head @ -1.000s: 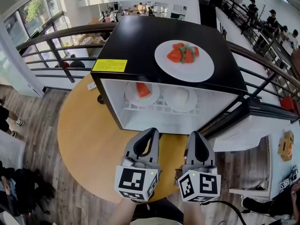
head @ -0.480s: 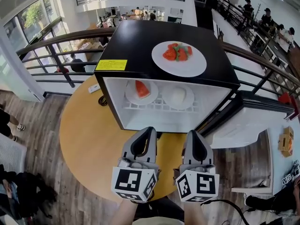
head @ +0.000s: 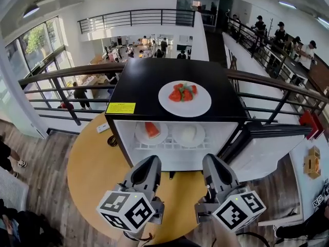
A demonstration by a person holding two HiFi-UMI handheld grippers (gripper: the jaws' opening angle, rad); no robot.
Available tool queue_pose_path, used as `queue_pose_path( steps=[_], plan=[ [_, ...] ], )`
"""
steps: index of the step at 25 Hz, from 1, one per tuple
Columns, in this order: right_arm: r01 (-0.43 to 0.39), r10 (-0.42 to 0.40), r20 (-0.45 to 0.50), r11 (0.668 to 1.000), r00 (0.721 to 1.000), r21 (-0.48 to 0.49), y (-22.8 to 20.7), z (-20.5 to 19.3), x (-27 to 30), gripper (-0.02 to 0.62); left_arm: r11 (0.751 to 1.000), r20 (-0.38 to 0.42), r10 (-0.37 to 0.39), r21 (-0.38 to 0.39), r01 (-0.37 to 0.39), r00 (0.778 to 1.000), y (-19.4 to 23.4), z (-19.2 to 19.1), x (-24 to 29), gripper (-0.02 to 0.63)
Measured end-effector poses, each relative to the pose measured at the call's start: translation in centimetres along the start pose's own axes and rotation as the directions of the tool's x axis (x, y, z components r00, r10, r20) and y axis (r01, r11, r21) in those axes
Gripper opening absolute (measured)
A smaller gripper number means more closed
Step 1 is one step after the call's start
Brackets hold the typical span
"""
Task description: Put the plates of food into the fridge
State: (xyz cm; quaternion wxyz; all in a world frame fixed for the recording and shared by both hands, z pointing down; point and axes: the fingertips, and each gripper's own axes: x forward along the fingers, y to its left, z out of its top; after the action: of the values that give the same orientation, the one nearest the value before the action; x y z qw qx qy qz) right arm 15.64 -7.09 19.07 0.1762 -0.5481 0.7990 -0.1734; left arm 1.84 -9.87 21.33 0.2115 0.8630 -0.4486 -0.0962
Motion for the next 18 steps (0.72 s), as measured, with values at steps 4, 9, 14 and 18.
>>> queue_pose_path(
  steps=[4,9,14,18],
  plan=[
    [-0.121,0.127,-0.044,0.985,0.991,0.125,0.6,6.0,1.2,0.014,0.992,0.005,-0.074,-0.101,0.074,0.997,0.0,5.5,0.3,0.008],
    [-0.130,0.267,-0.165,0.813,0.949,0.568,-1.5,8.9,3.7,0.015,0.955,-0.073,-0.235,-0.205,0.216,0.969,-1.3,10.1,2.3,0.009],
    [-0.030,0.264,-0.302,0.797,0.916,0.603,-2.0,9.5,5.6,0.015,0.864,-0.234,-0.279,-0.483,0.138,0.931,-1.4,10.1,3.8,0.009],
    [0.051,0.273,-0.423,0.788,0.864,0.613,-2.1,8.9,7.2,0.015,0.859,-0.350,-0.301,-0.503,0.092,0.887,-0.9,10.2,5.3,0.011]
  ],
)
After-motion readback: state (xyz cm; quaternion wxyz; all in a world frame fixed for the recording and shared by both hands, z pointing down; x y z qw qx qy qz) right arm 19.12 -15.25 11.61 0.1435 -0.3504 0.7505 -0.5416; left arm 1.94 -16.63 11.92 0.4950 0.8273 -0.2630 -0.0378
